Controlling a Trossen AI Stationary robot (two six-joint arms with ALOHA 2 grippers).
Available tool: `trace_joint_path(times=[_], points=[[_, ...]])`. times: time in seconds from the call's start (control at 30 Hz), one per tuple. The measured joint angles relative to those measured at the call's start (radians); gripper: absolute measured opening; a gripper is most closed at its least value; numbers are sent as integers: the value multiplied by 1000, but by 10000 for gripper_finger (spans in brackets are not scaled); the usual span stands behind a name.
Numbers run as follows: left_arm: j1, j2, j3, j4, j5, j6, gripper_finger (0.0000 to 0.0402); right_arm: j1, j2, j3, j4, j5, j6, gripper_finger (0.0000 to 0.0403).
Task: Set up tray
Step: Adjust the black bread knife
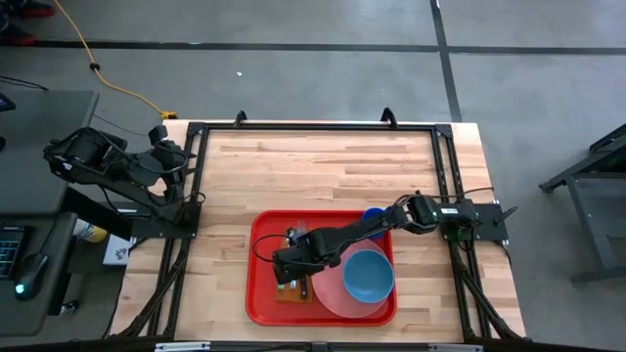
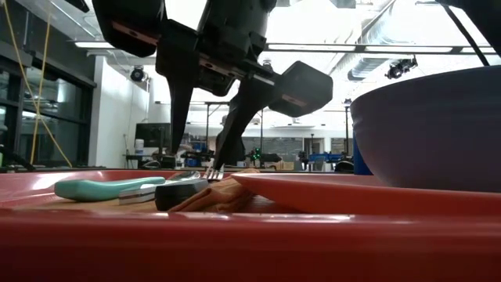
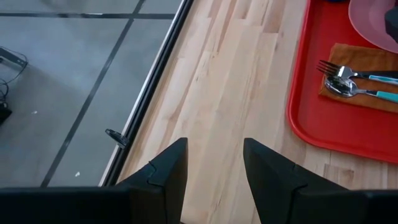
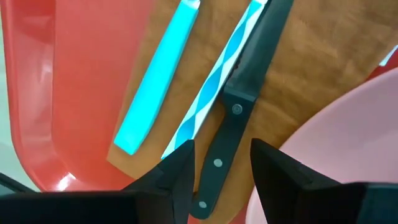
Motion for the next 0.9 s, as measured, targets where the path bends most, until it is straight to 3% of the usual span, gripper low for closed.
trace_joint_path(times=[0.9], points=[[0, 0, 0, 0, 1, 0, 186, -2, 47, 0, 16, -41, -7, 134]])
